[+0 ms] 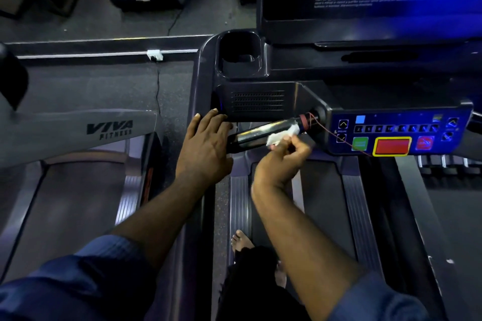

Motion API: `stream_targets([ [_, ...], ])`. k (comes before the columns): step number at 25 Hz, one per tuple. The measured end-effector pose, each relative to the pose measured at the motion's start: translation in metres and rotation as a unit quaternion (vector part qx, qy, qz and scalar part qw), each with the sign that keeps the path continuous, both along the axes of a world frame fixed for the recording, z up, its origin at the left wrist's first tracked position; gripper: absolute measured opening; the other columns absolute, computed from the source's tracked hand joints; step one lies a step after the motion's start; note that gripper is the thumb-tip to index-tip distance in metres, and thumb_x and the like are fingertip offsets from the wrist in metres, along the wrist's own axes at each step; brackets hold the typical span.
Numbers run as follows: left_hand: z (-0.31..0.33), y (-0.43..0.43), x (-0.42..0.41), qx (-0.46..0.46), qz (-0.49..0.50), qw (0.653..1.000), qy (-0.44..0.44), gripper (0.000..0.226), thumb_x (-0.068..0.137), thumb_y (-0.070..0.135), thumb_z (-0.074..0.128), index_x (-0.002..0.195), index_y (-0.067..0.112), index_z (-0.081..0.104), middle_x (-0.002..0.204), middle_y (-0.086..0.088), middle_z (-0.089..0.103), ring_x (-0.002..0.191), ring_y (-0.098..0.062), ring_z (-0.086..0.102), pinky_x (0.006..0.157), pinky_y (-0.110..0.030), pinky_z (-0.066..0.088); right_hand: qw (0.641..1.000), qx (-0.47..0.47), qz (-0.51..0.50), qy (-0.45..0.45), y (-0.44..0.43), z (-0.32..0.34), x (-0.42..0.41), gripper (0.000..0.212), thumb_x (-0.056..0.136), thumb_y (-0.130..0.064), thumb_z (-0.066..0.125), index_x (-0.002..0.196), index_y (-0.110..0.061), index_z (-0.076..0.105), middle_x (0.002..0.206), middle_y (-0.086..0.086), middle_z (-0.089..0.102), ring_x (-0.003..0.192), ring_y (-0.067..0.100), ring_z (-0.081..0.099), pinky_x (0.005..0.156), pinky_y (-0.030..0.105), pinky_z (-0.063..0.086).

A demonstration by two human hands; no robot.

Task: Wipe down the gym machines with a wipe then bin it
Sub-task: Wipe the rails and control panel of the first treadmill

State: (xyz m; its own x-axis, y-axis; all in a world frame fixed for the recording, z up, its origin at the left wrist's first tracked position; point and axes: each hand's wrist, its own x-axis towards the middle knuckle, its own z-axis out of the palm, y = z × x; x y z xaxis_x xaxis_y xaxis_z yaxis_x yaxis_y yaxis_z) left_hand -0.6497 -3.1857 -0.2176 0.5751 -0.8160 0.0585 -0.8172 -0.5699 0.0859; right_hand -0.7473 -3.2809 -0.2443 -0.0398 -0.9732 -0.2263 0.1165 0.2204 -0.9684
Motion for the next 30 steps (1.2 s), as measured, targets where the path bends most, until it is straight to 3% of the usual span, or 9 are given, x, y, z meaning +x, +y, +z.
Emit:
stream_targets([
  [3,0.001,0.000,0.000,-0.004,0.000,1.000,0.009,0.078,0.074,0.037,0.083,0.142,0.020,0.050,0.158,-0.002,0.044,0.158,-0.021,0.022,0.130,-0.049,0.012,0.936,0.295,-0.037,-0.188,-0.020,0.011,0.005,0.017,0.106,-0.005,0.047,0.106,-0.017,0.059,0.092,-0.001,0.063,0.076,0.008,0.060,0.064,0.019,0.049],
  [7,0.001,-0.001,0.000,-0.006,0.003,1.000,0.003,0.083,0.074,0.040,0.084,0.145,0.020,0.047,0.159,-0.002,0.043,0.158,-0.021,0.022,0.130,-0.048,0.012,0.843,0.413,0.053,-0.341,-0.029,0.013,0.003,0.031,0.107,-0.017,0.039,0.083,-0.020,0.060,0.064,-0.003,0.061,0.064,0.010,0.054,0.071,0.024,0.045],
  [11,0.002,-0.001,-0.003,-0.024,0.009,1.000,0.013,0.089,0.080,0.048,0.076,0.153,0.016,0.039,0.161,-0.005,0.040,0.157,-0.022,0.024,0.131,-0.047,0.013,0.808,0.443,0.174,-0.347,0.017,0.003,0.017,0.042,0.106,-0.027,0.033,0.106,-0.005,0.069,0.102,0.017,0.070,0.092,0.030,0.065,0.090,0.037,0.048],
  [15,0.000,-0.001,-0.003,-0.011,0.022,1.000,0.015,0.099,0.075,0.021,0.080,0.159,0.016,0.029,0.166,-0.004,0.033,0.159,-0.020,0.017,0.132,-0.043,0.006,0.799,0.413,0.113,-0.423,-0.043,0.001,0.001,0.048,0.104,-0.033,0.033,0.116,-0.007,0.071,0.123,0.019,0.072,0.126,0.034,0.063,0.117,0.045,0.040],
  [18,0.001,-0.002,-0.002,-0.013,0.022,1.000,0.016,0.102,0.075,0.022,0.080,0.160,0.016,0.024,0.166,-0.005,0.032,0.159,-0.020,0.017,0.132,-0.044,0.007,0.804,0.378,0.101,-0.448,-0.035,0.000,0.016,0.053,0.104,-0.038,0.032,0.132,-0.009,0.066,0.133,0.016,0.068,0.127,0.032,0.063,0.114,0.045,0.044],
  [22,0.002,-0.002,-0.003,-0.004,0.018,1.000,0.020,0.090,0.084,0.037,0.070,0.160,0.016,0.026,0.166,-0.006,0.033,0.160,-0.021,0.016,0.131,-0.045,0.008,0.774,0.435,0.200,-0.414,0.017,0.001,0.040,0.050,0.092,-0.035,0.043,0.124,-0.007,0.068,0.119,0.017,0.073,0.106,0.031,0.070,0.096,0.041,0.052],
  [25,0.001,-0.003,-0.002,-0.003,0.011,1.000,0.017,0.085,0.084,0.039,0.066,0.158,0.019,0.031,0.164,-0.004,0.035,0.159,-0.021,0.017,0.131,-0.048,0.011,0.774,0.456,0.218,-0.380,-0.008,0.005,0.022,0.047,0.100,-0.037,0.037,0.123,-0.010,0.068,0.118,0.015,0.072,0.107,0.031,0.067,0.094,0.041,0.051],
  [28,-0.002,-0.001,0.001,0.015,0.004,1.000,0.012,0.089,0.079,0.032,0.077,0.156,0.028,0.034,0.164,-0.002,0.033,0.160,-0.022,0.015,0.131,-0.049,0.010,0.796,0.447,0.140,-0.383,-0.025,0.012,-0.005,0.043,0.108,-0.038,0.036,0.123,-0.011,0.067,0.124,0.013,0.071,0.117,0.028,0.064,0.104,0.041,0.047],
  [30,-0.003,-0.001,0.001,0.010,-0.009,1.000,0.010,0.081,0.083,0.042,0.078,0.153,0.034,0.039,0.164,-0.001,0.034,0.160,-0.023,0.013,0.131,-0.050,0.008,0.822,0.436,0.102,-0.352,-0.030,0.021,-0.020,0.034,0.108,-0.021,0.042,0.131,-0.007,0.063,0.130,0.013,0.068,0.125,0.026,0.062,0.113,0.041,0.044],
])
